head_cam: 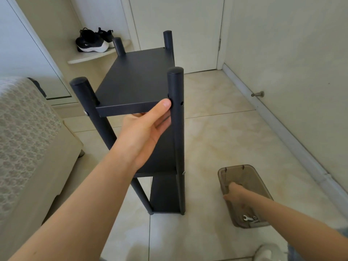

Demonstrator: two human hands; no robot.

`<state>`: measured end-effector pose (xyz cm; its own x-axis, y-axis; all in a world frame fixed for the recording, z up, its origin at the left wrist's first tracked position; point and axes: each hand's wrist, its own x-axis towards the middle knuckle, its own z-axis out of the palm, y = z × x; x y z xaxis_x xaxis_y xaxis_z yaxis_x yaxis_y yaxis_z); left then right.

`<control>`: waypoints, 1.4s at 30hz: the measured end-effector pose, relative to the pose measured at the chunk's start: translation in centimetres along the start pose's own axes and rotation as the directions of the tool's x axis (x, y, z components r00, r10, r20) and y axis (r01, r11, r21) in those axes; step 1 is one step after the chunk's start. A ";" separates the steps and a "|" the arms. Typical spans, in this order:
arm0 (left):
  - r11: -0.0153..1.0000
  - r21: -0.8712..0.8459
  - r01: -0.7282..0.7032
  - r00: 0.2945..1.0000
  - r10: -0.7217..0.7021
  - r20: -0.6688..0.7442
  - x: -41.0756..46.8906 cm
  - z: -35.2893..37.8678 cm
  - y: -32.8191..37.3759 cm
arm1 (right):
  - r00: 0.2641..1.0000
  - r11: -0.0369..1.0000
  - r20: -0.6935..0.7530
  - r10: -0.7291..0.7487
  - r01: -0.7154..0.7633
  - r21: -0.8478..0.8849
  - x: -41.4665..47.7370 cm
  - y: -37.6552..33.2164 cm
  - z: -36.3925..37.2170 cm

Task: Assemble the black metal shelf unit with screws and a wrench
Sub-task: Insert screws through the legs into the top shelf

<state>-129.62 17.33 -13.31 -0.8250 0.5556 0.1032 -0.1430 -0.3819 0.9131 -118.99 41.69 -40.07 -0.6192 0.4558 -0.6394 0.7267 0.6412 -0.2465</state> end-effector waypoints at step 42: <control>0.999 0.052 0.010 1.000 -0.009 -0.005 0.4 -0.5 -0.3 | 0.968 0.964 0.063 -0.241 0.247 -0.102 8.3 -2.5 10.3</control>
<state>-130.19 17.31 -13.77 -0.8265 0.5553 0.0927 -0.1222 -0.3376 0.9333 -122.92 37.56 -52.27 -0.7564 0.2479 -0.6053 0.5169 0.7936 -0.3209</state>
